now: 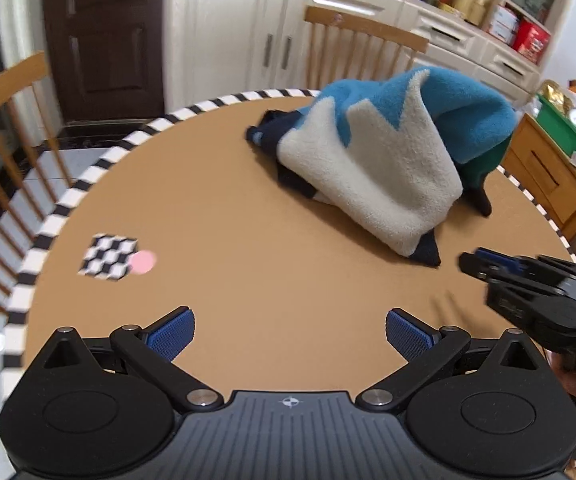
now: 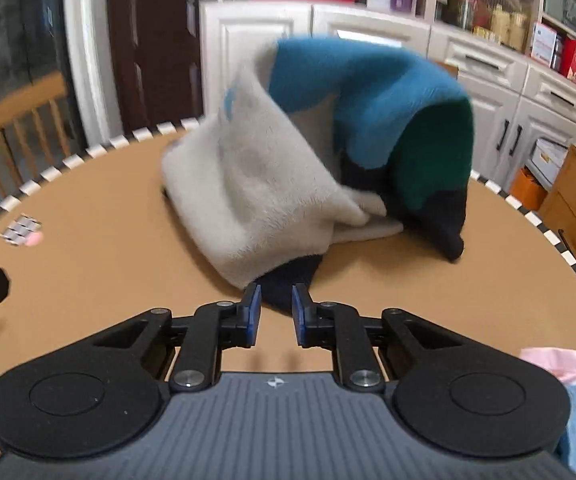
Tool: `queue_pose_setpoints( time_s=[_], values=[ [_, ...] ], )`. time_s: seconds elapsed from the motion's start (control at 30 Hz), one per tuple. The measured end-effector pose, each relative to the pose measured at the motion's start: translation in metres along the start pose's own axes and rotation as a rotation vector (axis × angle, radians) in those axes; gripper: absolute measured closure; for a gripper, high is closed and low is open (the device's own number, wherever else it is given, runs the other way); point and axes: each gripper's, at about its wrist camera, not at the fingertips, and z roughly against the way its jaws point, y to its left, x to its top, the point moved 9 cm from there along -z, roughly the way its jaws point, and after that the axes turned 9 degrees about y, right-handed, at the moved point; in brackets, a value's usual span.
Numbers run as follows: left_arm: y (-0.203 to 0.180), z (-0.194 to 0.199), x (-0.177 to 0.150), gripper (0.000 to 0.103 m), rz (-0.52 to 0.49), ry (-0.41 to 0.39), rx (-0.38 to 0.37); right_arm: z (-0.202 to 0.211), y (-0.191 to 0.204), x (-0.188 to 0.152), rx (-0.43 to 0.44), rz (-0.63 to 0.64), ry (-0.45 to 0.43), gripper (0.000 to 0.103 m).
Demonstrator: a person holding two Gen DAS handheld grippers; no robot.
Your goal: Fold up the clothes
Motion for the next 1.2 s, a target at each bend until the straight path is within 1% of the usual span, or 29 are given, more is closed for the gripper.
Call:
queue_pose_setpoints(
  time_s=[0.07,0.1,0.17,0.2,0.23,0.27,0.3,0.33,0.37,0.4,0.47,0.5,0.63,0.77,0.83,0.87,0.93,0.97,1.0,1.03,1.07,1.1,1.2],
  values=[
    [-0.002,-0.013,0.008,0.000,-0.015,0.009,-0.031,-0.019,0.002,0.002,-0.037,0.053,0.039,0.077],
    [-0.003,-0.019,0.011,0.000,-0.019,0.012,-0.045,-0.026,0.005,0.004,-0.053,0.084,0.043,0.069],
    [-0.005,-0.030,0.018,0.000,-0.026,0.018,-0.071,-0.040,0.012,0.006,-0.073,0.164,0.049,0.062],
    [-0.007,-0.035,0.021,0.000,-0.030,0.020,-0.083,-0.045,0.016,0.005,-0.085,0.199,0.053,0.054],
    [-0.007,-0.040,0.024,0.000,-0.034,0.022,-0.094,-0.052,0.019,0.006,-0.103,0.240,0.055,0.049],
    [-0.008,-0.045,0.027,0.000,-0.037,0.023,-0.104,-0.058,0.020,0.008,-0.120,0.269,0.054,0.049],
    [-0.008,-0.048,0.030,0.000,-0.038,0.020,-0.115,-0.061,0.022,0.009,-0.116,0.283,0.042,0.053],
    [-0.008,-0.052,0.033,0.000,-0.037,0.017,-0.126,-0.064,0.024,0.010,-0.085,0.281,0.041,0.078],
    [-0.008,-0.056,0.037,0.000,-0.030,0.014,-0.138,-0.066,0.025,0.011,-0.058,0.276,0.041,0.087],
    [-0.009,-0.059,0.040,0.000,-0.019,0.012,-0.152,-0.066,0.025,0.013,-0.045,0.262,0.049,0.090],
    [-0.010,-0.065,0.047,0.000,0.012,0.007,-0.206,-0.060,0.023,0.018,-0.004,0.207,0.060,0.092],
    [-0.011,-0.069,0.050,0.000,0.037,0.011,-0.249,-0.052,0.020,0.020,0.029,0.161,0.051,0.092],
    [-0.014,-0.085,0.059,0.000,0.164,0.046,-0.429,-0.007,0.012,0.028,0.110,0.077,-0.010,0.094],
    [-0.021,-0.102,0.067,0.000,0.362,0.105,-0.654,0.019,0.007,0.027,0.147,0.041,-0.017,0.095],
    [-0.026,-0.110,0.073,0.001,0.417,0.109,-0.713,0.027,0.004,0.027,0.158,0.027,-0.025,0.095],
    [-0.028,-0.114,0.076,0.002,0.431,0.106,-0.724,0.029,0.005,0.028,0.157,0.025,-0.027,0.095],
    [-0.033,-0.125,0.081,0.005,0.444,0.105,-0.706,0.033,0.005,0.029,0.156,0.020,-0.032,0.095],
    [-0.035,-0.132,0.083,0.017,0.458,0.115,-0.693,0.034,0.005,0.028,0.164,0.009,-0.032,0.095],
    [-0.037,-0.139,0.085,0.035,0.478,0.127,-0.692,0.034,0.005,0.028,0.167,0.004,-0.028,0.095],
    [-0.038,-0.146,0.086,0.047,0.506,0.138,-0.706,0.032,0.006,0.028,0.164,0.011,-0.027,0.095],
    [-0.040,-0.150,0.088,0.079,0.536,0.147,-0.729,0.032,0.007,0.029,0.158,0.022,-0.027,0.095],
    [-0.042,-0.149,0.089,0.087,0.544,0.144,-0.733,0.030,0.008,0.029,0.156,0.033,-0.025,0.095],
    [-0.045,-0.136,0.095,0.091,0.535,0.109,-0.728,0.034,0.009,0.033,0.149,0.036,-0.038,0.095]
  ],
)
